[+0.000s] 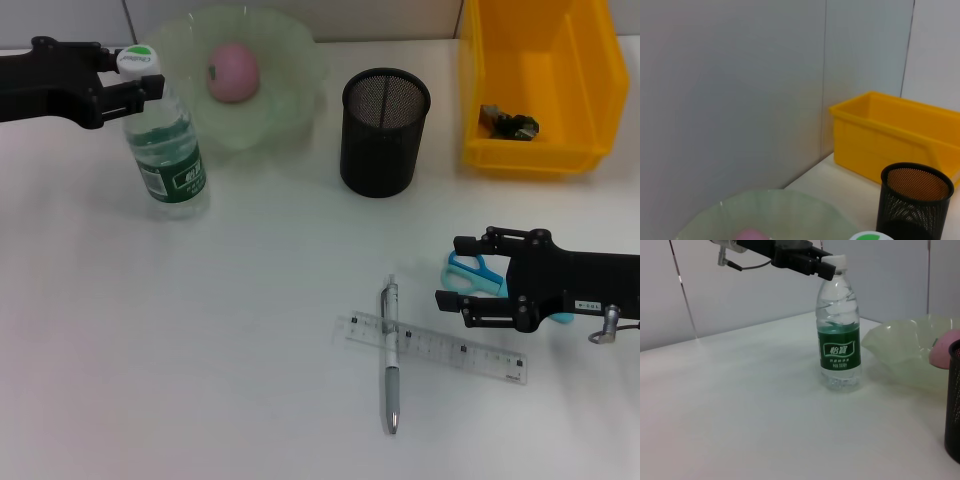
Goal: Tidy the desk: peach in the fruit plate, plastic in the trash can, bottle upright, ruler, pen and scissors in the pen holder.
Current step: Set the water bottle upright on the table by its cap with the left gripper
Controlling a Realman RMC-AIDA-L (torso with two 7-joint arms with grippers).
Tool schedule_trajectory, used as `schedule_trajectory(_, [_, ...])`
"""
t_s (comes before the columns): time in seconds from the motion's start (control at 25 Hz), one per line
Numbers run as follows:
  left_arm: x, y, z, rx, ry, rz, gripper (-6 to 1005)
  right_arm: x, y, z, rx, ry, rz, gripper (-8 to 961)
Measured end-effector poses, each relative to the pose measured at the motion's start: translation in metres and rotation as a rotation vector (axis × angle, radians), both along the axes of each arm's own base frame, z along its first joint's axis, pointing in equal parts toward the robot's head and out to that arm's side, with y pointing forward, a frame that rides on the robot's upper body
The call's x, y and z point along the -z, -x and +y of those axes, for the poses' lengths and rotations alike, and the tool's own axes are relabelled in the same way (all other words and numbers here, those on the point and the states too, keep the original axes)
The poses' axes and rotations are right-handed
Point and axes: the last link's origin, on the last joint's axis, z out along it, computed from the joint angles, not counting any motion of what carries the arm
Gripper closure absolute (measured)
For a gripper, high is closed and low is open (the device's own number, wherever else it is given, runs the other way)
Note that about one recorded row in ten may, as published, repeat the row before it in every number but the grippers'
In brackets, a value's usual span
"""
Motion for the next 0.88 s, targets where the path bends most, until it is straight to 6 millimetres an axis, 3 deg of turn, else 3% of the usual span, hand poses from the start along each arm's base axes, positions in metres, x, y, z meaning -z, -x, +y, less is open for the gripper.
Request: schedule_trajectory(0.88, [-0.0056, 0.0084, 0.0014, -0.025, -0.037, 0.02, 555, 0.0002, -0.0002, 0.0, 0.004, -0.001, 0.003, 186])
